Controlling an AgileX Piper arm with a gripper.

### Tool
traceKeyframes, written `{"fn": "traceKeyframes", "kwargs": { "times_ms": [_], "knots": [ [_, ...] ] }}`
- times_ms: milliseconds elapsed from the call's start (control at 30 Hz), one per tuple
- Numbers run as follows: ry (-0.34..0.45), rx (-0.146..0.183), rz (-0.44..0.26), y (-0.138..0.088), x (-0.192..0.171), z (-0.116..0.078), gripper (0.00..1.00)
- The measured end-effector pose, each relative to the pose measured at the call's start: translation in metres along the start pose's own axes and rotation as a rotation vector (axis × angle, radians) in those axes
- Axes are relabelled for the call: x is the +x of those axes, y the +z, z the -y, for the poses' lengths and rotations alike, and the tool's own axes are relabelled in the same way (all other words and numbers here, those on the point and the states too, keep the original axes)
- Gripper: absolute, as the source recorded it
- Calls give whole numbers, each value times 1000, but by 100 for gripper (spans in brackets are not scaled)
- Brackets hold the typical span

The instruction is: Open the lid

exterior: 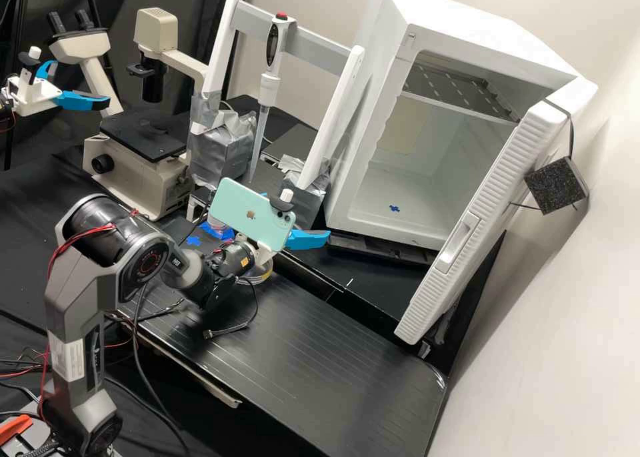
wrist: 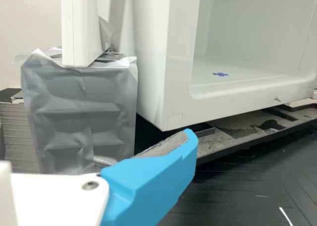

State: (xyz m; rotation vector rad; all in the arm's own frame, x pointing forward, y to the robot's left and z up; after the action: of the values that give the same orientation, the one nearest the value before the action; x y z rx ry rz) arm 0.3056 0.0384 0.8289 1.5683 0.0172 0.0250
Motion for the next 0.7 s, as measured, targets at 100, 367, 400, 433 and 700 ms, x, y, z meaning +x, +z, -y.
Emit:
{"fn": "traceKeyframes", "kwargs": {
  "times_ms": [100,367,400,433,700],
  "knots": [
    [0,0,0,0,0,0,100],
    [1,0,-2,1,-2,1,100],
    [1,0,-2,2,-4,2,100],
    [2,1,-3,2,-6,2,100],
    [86,-22,-82,7,-60,-9,100]
  ]
}}
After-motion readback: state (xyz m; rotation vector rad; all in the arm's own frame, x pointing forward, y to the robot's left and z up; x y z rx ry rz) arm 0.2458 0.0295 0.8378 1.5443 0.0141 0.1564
